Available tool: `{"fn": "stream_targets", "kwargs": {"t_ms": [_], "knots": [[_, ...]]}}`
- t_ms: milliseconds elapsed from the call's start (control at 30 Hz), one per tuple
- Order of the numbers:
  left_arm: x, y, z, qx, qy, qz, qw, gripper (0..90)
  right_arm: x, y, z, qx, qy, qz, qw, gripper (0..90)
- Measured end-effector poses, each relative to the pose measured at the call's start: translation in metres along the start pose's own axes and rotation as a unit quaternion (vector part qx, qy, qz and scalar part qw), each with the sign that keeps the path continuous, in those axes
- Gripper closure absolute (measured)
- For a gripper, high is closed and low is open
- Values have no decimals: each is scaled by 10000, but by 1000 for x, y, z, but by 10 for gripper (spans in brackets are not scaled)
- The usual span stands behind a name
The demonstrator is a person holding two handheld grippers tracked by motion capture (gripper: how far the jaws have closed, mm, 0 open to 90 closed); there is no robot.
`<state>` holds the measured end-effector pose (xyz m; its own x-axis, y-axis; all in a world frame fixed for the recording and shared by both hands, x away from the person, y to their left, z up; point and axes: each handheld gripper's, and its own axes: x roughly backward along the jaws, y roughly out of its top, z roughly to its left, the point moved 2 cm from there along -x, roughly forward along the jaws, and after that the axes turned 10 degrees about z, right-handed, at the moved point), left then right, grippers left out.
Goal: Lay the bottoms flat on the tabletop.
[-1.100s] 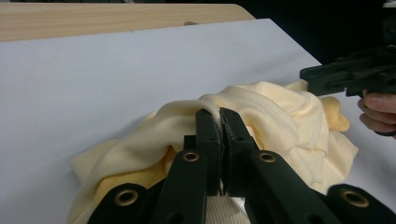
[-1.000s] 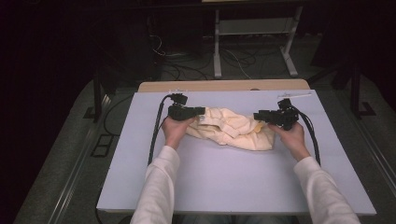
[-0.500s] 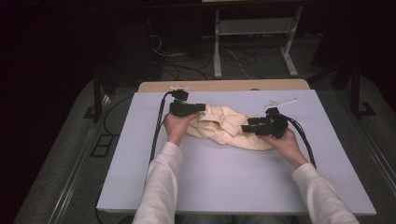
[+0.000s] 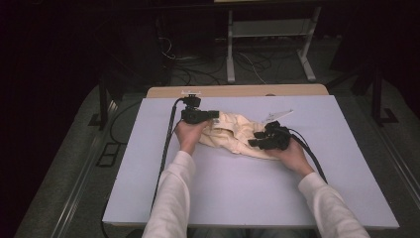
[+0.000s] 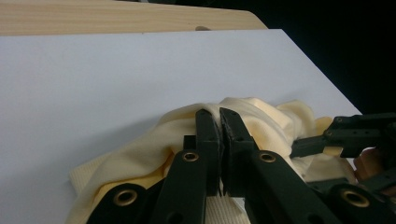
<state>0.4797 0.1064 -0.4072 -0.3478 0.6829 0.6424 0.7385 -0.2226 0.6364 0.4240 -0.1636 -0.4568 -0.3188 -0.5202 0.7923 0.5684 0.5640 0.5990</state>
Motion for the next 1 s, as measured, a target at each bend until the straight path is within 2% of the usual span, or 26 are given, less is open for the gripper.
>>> {"fn": "stream_targets", "kwargs": {"t_ms": [33, 67, 167, 333, 467, 500, 633, 800, 1000], "knots": [[0, 0, 0, -9, -2, 7, 10000, 858, 0, 1, 0, 32, -72, 58, 10000, 728], [0, 0, 0, -20, 1, 8, 10000, 858, 0, 2, -1, 63, -122, 98, 9999, 751], [1, 0, -1, -69, 34, 1, 10000, 854, 4, 5, -2, -55, -39, 150, 9999, 784], [5, 0, -1, -131, 69, -49, 9999, 816, 17, 9, -8, -399, 424, -100, 9983, 802], [9, 1, -1, -190, 56, -92, 9998, 731, 34, 14, -19, -803, 782, -483, 9925, 807], [14, 2, -1, -215, 117, -216, 9995, 689, 39, 16, -22, -869, 791, -562, 9915, 807], [26, 5, 0, -149, 74, -444, 9989, 594, 55, 21, -34, -1126, 763, -881, 9868, 808], [34, 2, 0, -196, 169, -480, 9985, 480, 64, 30, -43, -1317, 534, -1016, 9846, 807], [30, -8, 2, -225, 223, -537, 9981, 433, 63, 41, -52, -1542, 386, -1100, 9811, 806]]}}
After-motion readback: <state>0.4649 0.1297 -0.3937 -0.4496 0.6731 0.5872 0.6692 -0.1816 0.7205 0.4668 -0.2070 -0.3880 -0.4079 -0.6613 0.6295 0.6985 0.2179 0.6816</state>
